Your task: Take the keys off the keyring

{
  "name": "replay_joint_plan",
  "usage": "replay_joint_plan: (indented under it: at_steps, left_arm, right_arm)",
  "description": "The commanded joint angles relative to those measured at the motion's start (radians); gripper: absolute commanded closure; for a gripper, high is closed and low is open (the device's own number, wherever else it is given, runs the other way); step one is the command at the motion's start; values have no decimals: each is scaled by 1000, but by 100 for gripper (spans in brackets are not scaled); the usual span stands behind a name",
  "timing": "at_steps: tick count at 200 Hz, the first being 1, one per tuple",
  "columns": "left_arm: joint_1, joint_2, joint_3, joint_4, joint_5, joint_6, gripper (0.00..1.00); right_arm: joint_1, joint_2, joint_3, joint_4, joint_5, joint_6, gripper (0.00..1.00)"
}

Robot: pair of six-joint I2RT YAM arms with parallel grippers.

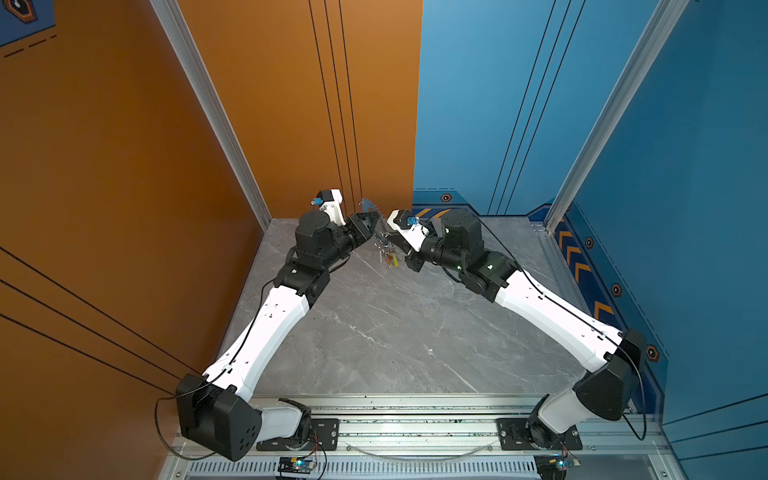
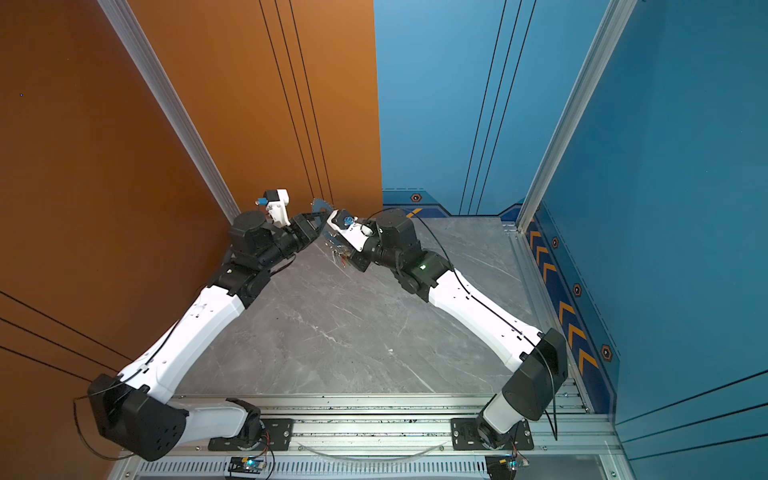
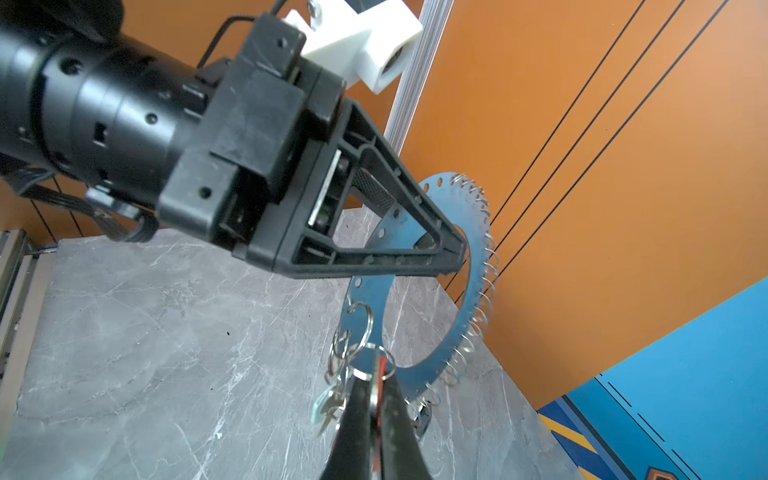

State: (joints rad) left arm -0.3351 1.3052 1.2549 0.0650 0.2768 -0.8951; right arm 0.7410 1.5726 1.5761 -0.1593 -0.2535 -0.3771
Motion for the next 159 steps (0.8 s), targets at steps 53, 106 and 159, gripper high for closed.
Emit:
replay_joint_plan:
  at_steps: [53, 106, 159]
  left_arm:
    - [-8, -40, -17, -25, 66, 15, 65]
    - [-11, -2, 3, -35, 134, 21, 55]
    - [-3, 8, 51, -109, 195, 77, 39]
  right_arm:
    - [-13, -58, 84, -194, 54, -155, 100]
    - [-25, -72, 112, -261, 69, -208, 100]
    - [-32, -86, 114, -288, 83, -215, 100]
